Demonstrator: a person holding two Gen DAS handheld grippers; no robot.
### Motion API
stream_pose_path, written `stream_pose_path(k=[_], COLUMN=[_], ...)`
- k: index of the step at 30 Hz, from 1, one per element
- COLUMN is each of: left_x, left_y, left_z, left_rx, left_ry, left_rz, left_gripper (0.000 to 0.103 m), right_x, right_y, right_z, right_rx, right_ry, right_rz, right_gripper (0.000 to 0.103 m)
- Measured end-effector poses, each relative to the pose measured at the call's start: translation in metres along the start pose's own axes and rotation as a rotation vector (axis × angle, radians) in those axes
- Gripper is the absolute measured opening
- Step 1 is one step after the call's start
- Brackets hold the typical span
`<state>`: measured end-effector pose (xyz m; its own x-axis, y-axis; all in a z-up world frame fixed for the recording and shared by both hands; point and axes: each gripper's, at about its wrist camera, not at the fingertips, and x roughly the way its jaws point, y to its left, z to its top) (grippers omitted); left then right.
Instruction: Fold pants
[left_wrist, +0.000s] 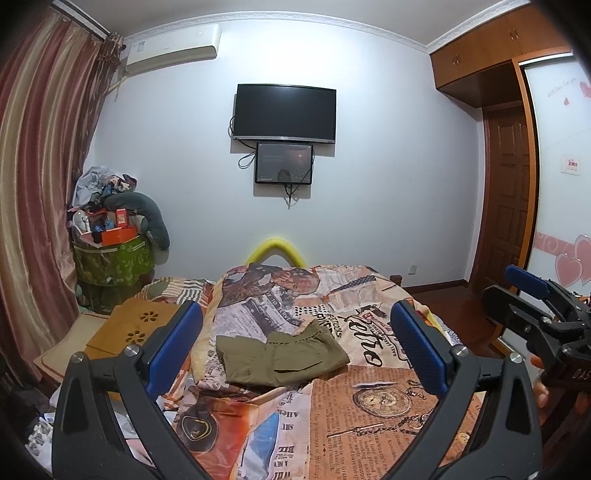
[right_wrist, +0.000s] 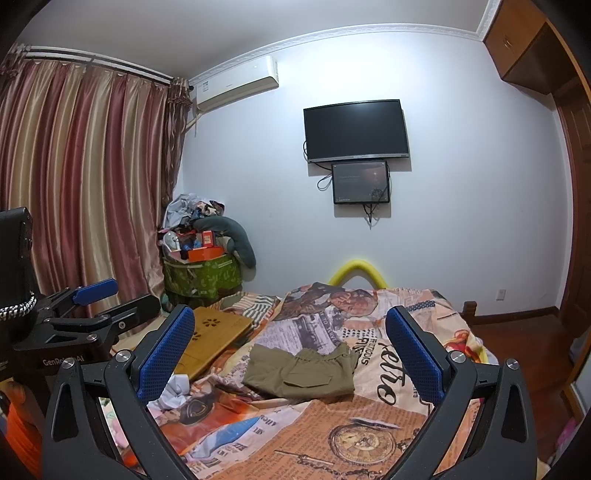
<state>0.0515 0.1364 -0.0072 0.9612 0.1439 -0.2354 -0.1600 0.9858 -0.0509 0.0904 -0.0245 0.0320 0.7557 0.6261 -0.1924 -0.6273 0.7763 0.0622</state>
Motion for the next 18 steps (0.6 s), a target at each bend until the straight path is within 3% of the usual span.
stream_pose_path(k=[18], left_x=[0.0009], left_y=[-0.0075], left_z=[-0.002], left_rx=[0.031], left_ry=[0.004], left_rz=[-0.008], left_gripper=[0.103], right_x=[0.0001], right_y=[-0.0003], right_z=[-0.001], right_rx=[0.006], right_ry=[0.006], right_rz=[-0.002], right_gripper=[0.103])
